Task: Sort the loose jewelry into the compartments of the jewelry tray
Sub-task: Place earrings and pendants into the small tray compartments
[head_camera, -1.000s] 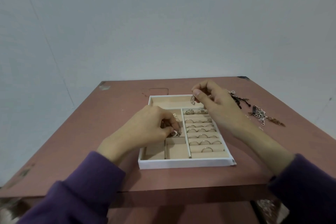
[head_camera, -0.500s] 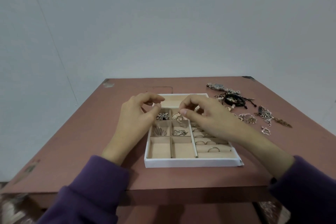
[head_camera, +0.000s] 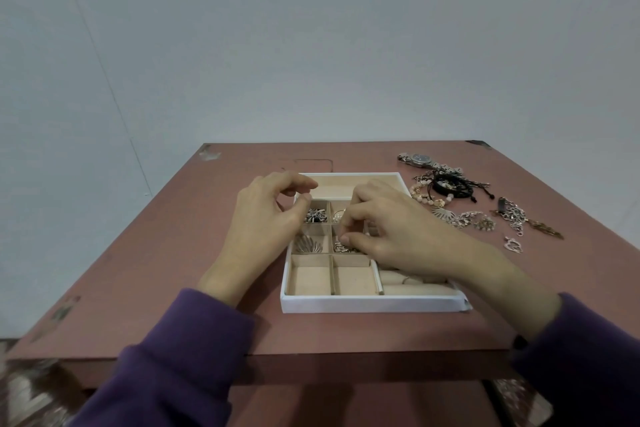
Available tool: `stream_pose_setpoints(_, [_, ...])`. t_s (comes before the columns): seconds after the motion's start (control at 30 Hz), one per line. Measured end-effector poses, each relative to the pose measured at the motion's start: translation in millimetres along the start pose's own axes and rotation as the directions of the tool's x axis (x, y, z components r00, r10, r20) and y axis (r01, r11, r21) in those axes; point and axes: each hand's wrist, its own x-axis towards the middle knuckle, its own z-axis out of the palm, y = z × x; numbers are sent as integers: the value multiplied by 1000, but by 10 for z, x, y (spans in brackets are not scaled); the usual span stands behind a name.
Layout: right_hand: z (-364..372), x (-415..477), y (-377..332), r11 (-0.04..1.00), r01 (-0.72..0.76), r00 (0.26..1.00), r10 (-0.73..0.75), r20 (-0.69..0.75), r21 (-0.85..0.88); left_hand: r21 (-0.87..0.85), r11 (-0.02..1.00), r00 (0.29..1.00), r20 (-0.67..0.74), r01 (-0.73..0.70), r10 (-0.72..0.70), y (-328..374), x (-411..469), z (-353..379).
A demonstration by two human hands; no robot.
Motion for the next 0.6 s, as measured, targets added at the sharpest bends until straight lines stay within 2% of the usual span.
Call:
stream_pose_setpoints(0.17, [-3,15,8,1000,-13,1000,13,28,-10,2,1000,1000,13,-3,3,0,-9,-7])
stream_pose_setpoints(0.33, [-126,-108,90,991,-98,994,103,-48,96,56,998,999,40,-18,16,56,-35,-22])
stream_pose_setpoints(0.43, [-262,-290,222,978,-159,983,170,-75,132,58,998,991,130,-3,-4,152,-36,-8])
stream_pose_setpoints(0.6, [-487,-684,559,923,-323,929,351,-116,208,132,980,939,330,-148,98,626,-58,165])
